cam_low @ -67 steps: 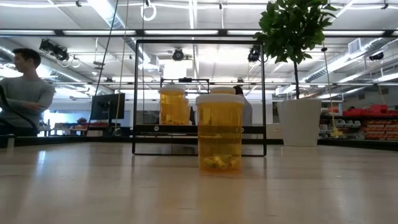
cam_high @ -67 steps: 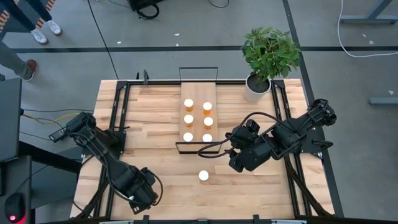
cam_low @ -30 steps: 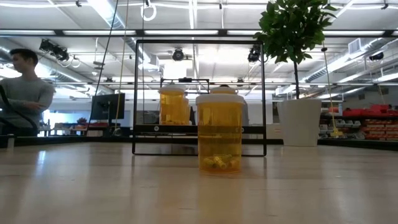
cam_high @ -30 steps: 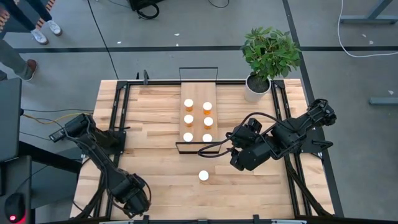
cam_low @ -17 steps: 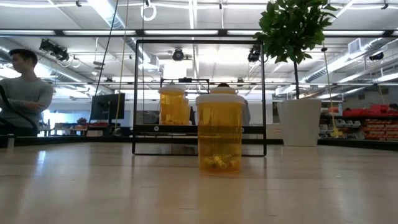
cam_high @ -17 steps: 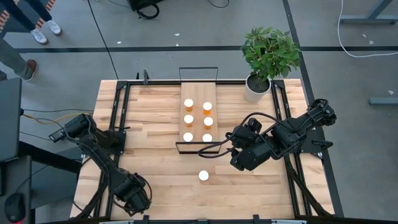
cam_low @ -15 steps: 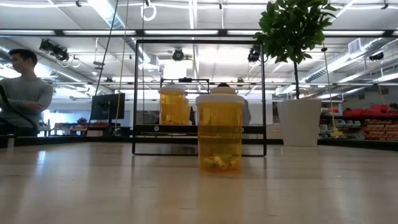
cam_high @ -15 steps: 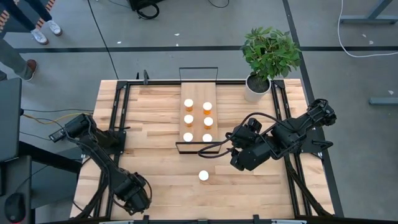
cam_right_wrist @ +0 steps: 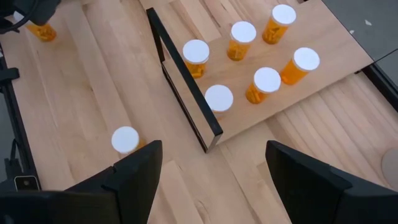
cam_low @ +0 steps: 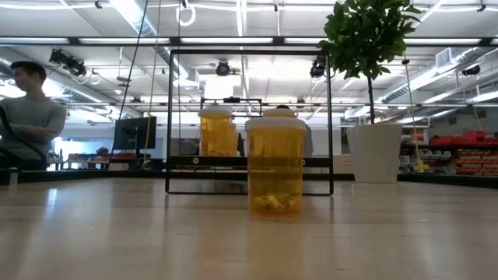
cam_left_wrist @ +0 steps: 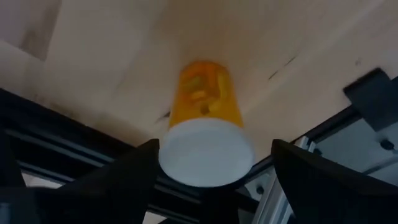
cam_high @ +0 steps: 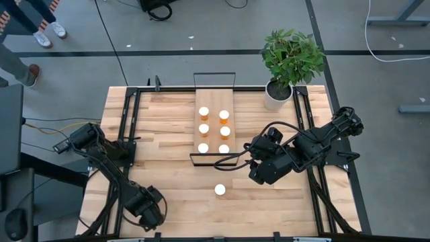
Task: Pick and place medicine bottles onto shelf by color
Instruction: Put the orange pill bottle on the shelf aligned with the other orange pill bottles
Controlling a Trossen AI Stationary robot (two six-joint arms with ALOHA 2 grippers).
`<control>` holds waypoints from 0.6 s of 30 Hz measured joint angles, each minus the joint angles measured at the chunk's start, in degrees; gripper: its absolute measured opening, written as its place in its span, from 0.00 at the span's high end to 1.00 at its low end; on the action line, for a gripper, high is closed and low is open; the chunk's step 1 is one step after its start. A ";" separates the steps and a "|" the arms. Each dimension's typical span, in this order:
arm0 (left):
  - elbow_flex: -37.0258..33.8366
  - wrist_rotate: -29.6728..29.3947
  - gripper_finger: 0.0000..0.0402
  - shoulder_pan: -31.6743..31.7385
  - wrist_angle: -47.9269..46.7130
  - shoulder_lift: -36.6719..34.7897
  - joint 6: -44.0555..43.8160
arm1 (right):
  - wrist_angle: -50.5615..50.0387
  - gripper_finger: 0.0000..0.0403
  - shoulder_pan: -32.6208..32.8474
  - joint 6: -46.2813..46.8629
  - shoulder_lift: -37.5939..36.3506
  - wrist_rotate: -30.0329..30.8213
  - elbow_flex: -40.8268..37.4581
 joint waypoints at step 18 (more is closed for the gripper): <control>0.00 -2.06 0.26 0.04 -0.61 0.00 -0.04 | -0.19 0.27 0.00 0.00 0.00 0.00 0.00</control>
